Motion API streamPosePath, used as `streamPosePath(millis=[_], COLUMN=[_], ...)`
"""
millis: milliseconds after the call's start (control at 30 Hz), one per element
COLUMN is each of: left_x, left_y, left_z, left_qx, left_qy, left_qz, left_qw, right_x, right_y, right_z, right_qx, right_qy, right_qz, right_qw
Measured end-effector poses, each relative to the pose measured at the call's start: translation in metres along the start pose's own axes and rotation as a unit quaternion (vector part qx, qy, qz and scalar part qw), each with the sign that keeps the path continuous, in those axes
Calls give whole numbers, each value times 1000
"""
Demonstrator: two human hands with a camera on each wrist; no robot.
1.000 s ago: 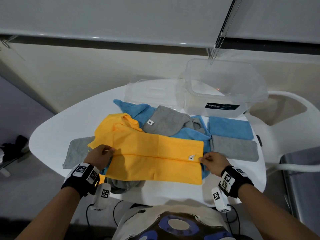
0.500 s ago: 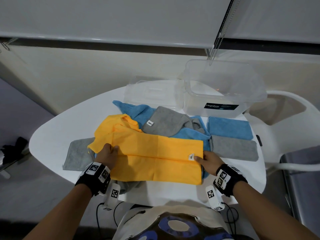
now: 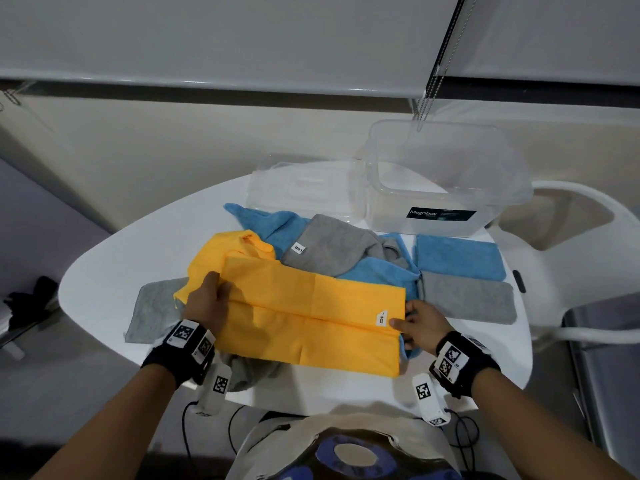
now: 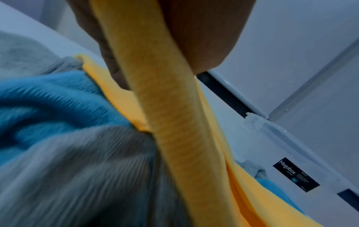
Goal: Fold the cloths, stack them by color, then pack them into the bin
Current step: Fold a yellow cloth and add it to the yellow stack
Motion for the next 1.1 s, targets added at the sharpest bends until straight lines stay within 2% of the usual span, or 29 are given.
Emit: streamPosePath(millis=[100, 200, 300, 400, 467, 533, 667, 800, 867, 967, 1100], left_x=[-12, -32, -55, -72, -75, -69, -38, -1, 17, 43, 68], left_y=[-21, -37, -44, -33, -18, 0, 29, 50, 64, 97, 136], left_z=[30, 74, 128, 178, 200, 208, 192, 150, 127, 97, 70], left_qx=[-44, -86, -153, -198, -221, -243, -204, -101, -50, -73, -106], left_qy=[55, 111, 186, 233, 231, 222, 210, 189, 155, 77, 7], left_qz=[27, 21, 28, 25, 17, 23, 27, 19, -28, -135, -178], left_qw=[997, 990, 970, 952, 947, 944, 956, 976, 986, 985, 978], right_x=[14, 29, 39, 44, 43, 37, 28, 14, 5, -6, -15], right_y=[2, 3, 6, 11, 12, 6, -12, -23, -22, -18, -16], right_z=[-7, -13, -9, -4, 2, 10, 14, 7, 6, 3, -11], right_qx=[-45, -48, -55, -14, 36, 112, 164, 157, 153, 162, 219], right_qy=[7, 0, -5, -17, -30, -39, -55, -79, -77, -81, -101], right_qz=[-30, -56, -87, -141, -168, -156, -89, -69, -85, -136, -197], right_qw=[999, 997, 995, 990, 985, 981, 981, 982, 981, 974, 950])
Point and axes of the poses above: each hand's wrist, its own x-axis away from the middle knuckle, its own y-axis out of the palm, z = x × y, the point moved 4 cm from there along -x, towards the middle knuckle, and after that the axes turned 12 degrees about -y, right-handed, at the moved point
